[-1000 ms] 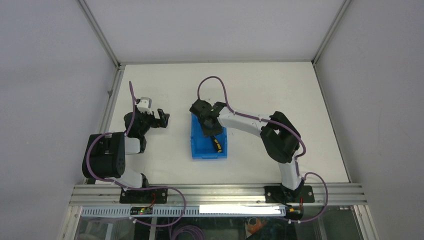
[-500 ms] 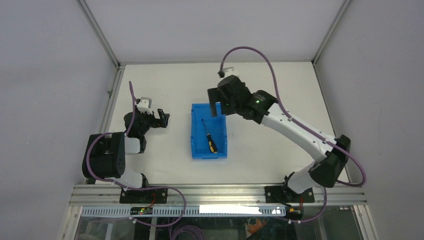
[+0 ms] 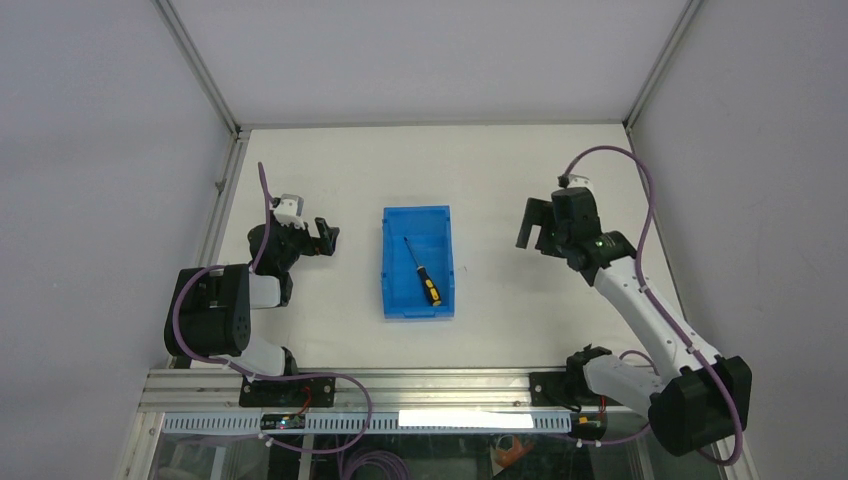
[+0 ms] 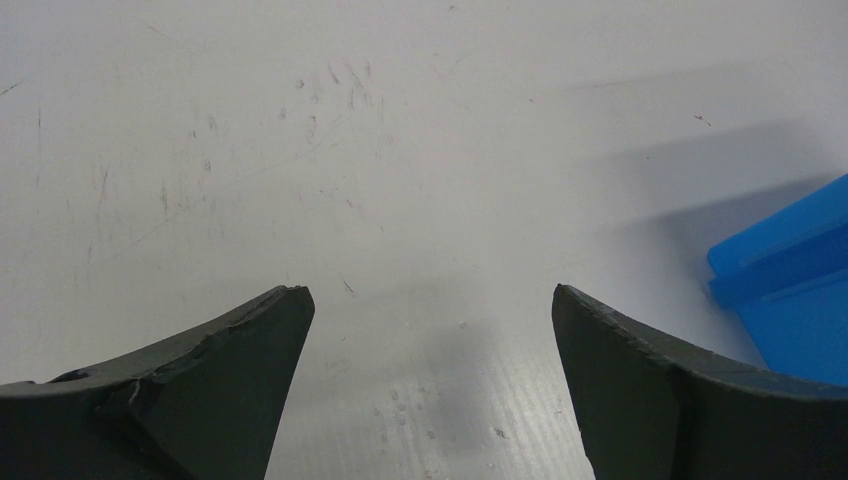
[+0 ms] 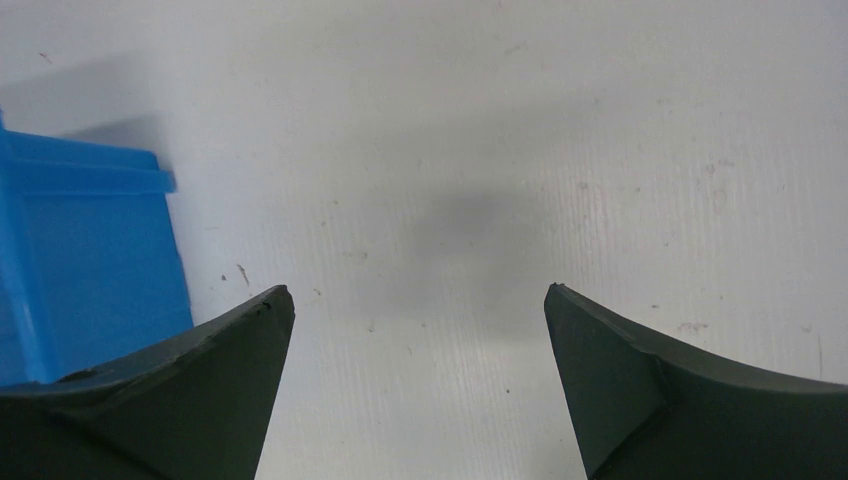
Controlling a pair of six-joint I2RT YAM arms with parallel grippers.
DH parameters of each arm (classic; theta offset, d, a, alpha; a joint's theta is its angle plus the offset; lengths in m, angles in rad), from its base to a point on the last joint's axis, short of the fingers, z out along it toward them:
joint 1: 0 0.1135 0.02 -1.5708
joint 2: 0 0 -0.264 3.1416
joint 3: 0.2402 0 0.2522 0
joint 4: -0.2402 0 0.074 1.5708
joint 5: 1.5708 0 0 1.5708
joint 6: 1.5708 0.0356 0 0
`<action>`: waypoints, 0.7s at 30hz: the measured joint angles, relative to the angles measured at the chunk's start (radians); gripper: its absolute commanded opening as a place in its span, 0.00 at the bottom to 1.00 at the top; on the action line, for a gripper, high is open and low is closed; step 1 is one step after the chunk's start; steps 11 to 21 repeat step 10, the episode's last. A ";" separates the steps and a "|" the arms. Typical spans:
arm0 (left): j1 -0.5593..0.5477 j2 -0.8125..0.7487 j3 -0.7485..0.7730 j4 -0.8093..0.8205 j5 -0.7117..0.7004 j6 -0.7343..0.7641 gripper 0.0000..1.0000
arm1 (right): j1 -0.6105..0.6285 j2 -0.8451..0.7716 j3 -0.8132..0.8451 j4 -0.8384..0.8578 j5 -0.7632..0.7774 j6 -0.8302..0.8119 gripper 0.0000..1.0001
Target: Put the screwdriver in the bin
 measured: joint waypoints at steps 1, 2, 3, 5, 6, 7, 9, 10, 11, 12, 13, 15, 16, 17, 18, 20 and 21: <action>0.000 0.000 0.000 0.000 0.000 0.000 0.99 | -0.004 -0.023 -0.036 0.014 -0.004 0.009 0.99; 0.000 0.000 0.000 0.000 0.000 0.000 0.99 | -0.005 -0.037 -0.060 0.021 -0.006 0.016 0.99; 0.000 0.000 0.000 0.000 0.000 0.000 0.99 | -0.006 -0.051 -0.088 0.034 -0.007 0.025 0.99; 0.000 0.000 0.000 0.000 0.000 0.000 0.99 | -0.006 -0.064 -0.132 0.055 -0.006 0.040 0.99; 0.000 0.000 0.000 0.000 0.000 0.000 0.99 | -0.006 -0.064 -0.146 0.062 -0.006 0.045 0.99; 0.000 0.000 0.000 0.000 0.000 0.000 0.99 | -0.006 -0.064 -0.163 0.074 -0.006 0.049 0.99; 0.000 0.000 0.000 0.000 0.000 0.000 0.99 | -0.006 -0.065 -0.188 0.084 -0.007 0.054 0.99; 0.000 0.000 0.000 0.000 0.000 0.000 0.99 | -0.006 -0.067 -0.201 0.094 -0.011 0.056 0.99; 0.000 0.000 0.000 0.000 0.000 0.000 0.99 | -0.006 -0.067 -0.201 0.094 -0.011 0.056 0.99; 0.000 0.000 0.000 0.000 0.000 0.000 0.99 | -0.006 -0.067 -0.201 0.094 -0.011 0.056 0.99; 0.000 0.000 0.000 0.000 0.000 0.000 0.99 | -0.006 -0.067 -0.201 0.094 -0.011 0.056 0.99; 0.000 0.000 0.000 0.000 0.000 0.000 0.99 | -0.006 -0.067 -0.201 0.094 -0.011 0.056 0.99; 0.000 0.000 0.000 0.000 0.000 0.000 0.99 | -0.006 -0.067 -0.201 0.094 -0.011 0.056 0.99; 0.000 0.000 0.000 0.000 0.000 0.000 0.99 | -0.006 -0.067 -0.201 0.094 -0.011 0.056 0.99; 0.000 0.000 0.000 0.000 0.000 0.000 0.99 | -0.006 -0.067 -0.201 0.094 -0.011 0.056 0.99; 0.000 0.000 0.000 0.000 0.000 0.000 0.99 | -0.006 -0.067 -0.201 0.094 -0.011 0.056 0.99; 0.000 0.000 0.000 0.000 0.000 0.000 0.99 | -0.006 -0.067 -0.201 0.094 -0.011 0.056 0.99</action>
